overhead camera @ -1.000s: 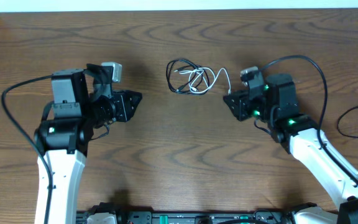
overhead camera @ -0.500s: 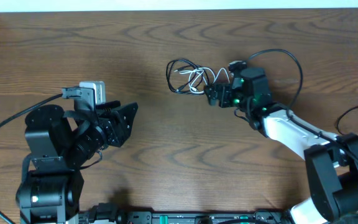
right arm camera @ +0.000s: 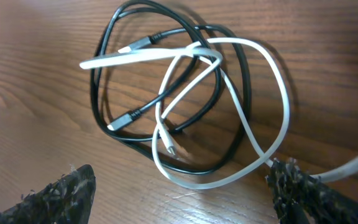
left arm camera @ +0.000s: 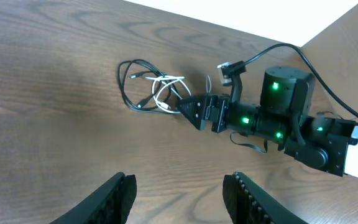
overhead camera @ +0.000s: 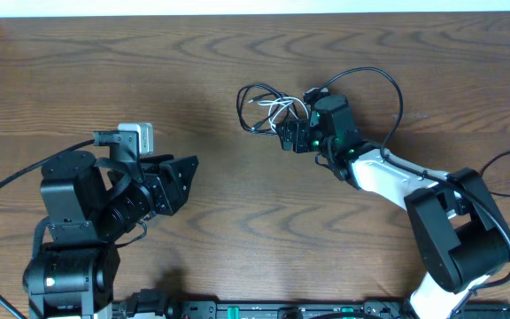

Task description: Untangle cables

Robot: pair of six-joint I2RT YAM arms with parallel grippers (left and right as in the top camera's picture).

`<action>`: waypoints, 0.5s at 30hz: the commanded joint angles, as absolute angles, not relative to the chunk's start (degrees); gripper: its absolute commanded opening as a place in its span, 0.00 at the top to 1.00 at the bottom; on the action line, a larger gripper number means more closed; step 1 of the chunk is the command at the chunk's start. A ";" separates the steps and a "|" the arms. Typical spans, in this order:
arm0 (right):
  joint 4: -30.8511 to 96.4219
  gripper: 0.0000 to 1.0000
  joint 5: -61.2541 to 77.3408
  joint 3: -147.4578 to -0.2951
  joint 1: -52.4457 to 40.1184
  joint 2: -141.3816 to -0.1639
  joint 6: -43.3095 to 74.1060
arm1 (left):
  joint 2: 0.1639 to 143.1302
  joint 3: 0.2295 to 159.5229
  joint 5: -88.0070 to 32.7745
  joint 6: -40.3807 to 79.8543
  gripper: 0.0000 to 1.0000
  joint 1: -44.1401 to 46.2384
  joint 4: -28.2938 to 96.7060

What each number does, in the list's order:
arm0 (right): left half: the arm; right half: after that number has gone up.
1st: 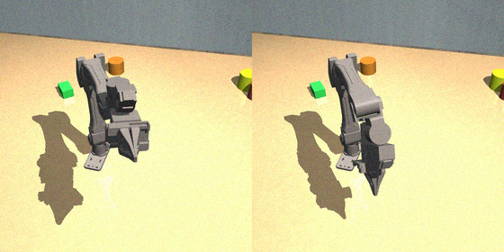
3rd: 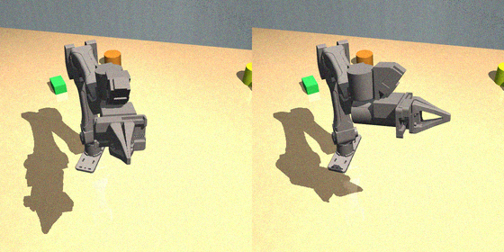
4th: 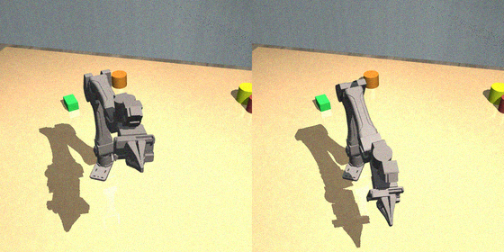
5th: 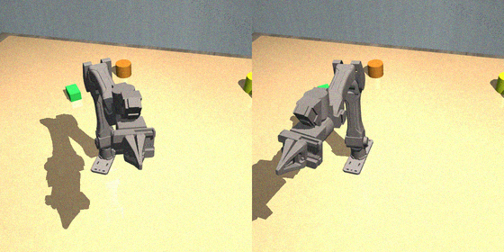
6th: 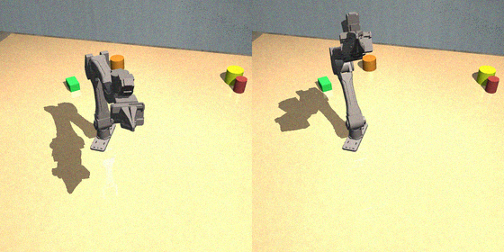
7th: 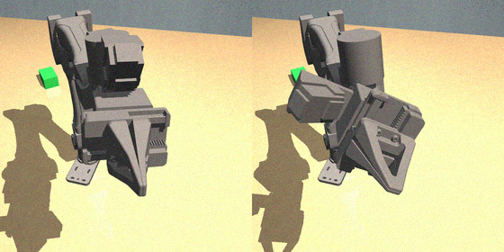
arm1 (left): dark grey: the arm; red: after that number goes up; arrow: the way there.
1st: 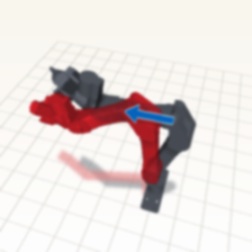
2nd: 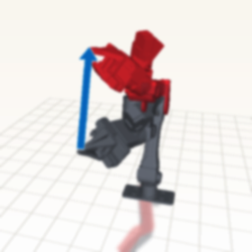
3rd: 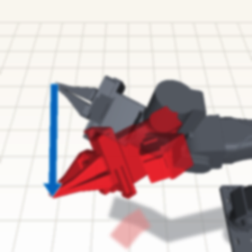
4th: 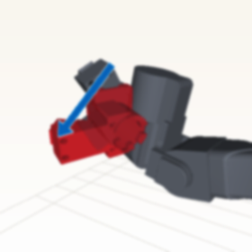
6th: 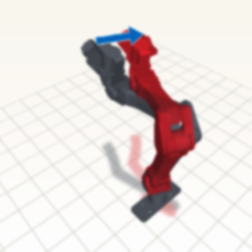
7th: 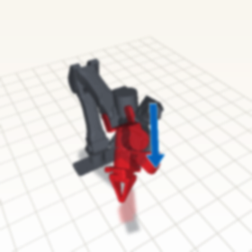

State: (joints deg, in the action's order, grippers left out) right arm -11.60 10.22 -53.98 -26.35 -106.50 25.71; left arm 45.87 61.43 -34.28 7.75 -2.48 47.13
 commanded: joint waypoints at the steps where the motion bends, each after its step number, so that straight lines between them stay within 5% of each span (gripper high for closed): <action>1: -11.79 0.15 7.84 -54.87 -26.79 -106.89 26.33 | 45.71 61.84 -33.95 8.19 0.49 -2.61 47.77; 15: -5.54 0.17 6.02 -54.87 -27.49 -106.39 32.75 | 45.71 61.84 -33.98 7.55 0.49 -2.61 47.77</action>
